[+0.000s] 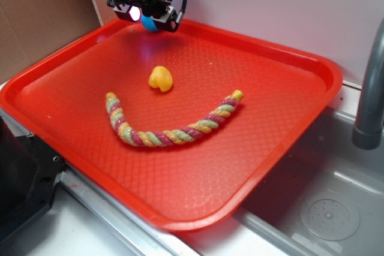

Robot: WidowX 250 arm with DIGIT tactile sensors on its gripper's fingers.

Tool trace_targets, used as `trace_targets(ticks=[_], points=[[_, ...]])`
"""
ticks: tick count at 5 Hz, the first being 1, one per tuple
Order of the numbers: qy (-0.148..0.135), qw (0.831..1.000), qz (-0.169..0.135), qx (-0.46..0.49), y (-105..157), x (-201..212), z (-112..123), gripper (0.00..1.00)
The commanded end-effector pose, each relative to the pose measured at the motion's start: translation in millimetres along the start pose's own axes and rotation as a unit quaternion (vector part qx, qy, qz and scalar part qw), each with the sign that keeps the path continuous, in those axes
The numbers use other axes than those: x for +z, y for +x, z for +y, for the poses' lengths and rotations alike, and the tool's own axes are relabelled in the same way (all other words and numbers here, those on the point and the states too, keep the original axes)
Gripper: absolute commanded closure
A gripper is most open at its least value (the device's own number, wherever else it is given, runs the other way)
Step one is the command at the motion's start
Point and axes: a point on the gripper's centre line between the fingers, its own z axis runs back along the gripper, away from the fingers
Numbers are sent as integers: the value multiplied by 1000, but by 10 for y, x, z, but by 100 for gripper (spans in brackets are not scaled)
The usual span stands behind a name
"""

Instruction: Grab the blue ball.

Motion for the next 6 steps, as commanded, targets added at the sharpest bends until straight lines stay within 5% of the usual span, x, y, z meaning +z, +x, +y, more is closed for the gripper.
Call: trace_targets(ticks=[1,3,5,6], points=[[5,1000,-15,5,211,48,59,100],[9,1000,6,-2,137,275,48,100],[-33,996,77,16,-173,908,-6,100],[-9,994,108,15,-399,1233,-116,100]])
